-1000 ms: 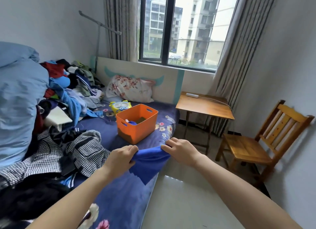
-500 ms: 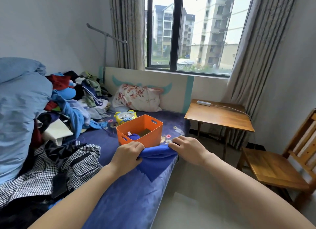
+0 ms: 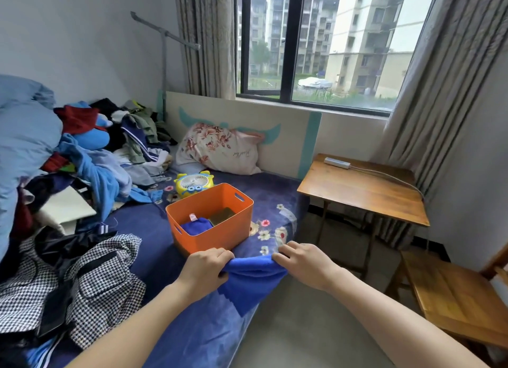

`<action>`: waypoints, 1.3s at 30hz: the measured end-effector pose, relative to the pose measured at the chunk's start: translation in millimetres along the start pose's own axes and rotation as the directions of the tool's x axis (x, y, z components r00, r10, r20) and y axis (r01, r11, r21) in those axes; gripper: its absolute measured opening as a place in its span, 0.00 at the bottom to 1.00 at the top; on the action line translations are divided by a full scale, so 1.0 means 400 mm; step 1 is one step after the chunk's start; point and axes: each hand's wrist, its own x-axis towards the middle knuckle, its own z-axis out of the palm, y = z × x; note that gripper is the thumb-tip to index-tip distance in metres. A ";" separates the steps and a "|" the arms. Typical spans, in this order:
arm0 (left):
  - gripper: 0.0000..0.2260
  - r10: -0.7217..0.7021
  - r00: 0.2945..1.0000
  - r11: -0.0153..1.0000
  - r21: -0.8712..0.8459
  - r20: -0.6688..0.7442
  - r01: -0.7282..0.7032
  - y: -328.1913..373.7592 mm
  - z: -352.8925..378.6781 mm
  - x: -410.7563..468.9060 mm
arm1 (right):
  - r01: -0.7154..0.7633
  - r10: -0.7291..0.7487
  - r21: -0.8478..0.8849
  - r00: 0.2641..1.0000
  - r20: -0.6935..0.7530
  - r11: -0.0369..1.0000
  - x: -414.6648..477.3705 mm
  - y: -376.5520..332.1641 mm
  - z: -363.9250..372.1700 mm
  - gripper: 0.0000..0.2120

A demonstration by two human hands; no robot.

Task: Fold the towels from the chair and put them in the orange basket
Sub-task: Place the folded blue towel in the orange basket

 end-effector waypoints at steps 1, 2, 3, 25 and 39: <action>0.17 0.000 1.000 1.000 -0.005 0.003 0.000 -0.015 0.014 0.016 | 0.000 -0.001 0.009 1.000 0.007 1.000 0.007 0.018 0.022 0.22; 0.17 -0.001 1.000 1.000 -0.012 0.002 0.001 -0.032 0.028 0.030 | 0.005 -0.005 0.016 1.000 0.011 1.000 0.018 0.034 0.038 0.21; 0.18 -0.009 1.000 1.000 -0.024 0.000 0.009 -0.055 0.048 0.047 | 0.010 -0.010 0.015 1.000 0.020 1.000 0.032 0.055 0.059 0.20; 0.17 -0.418 0.901 0.810 -0.401 0.116 0.428 -0.572 0.303 0.372 | -0.017 -0.014 0.199 0.988 0.153 0.980 0.439 0.442 0.504 0.27; 0.16 -0.714 0.694 0.653 -0.272 0.088 0.706 -0.802 0.386 0.415 | 0.093 -0.210 0.463 0.956 0.207 0.881 0.761 0.567 0.856 0.19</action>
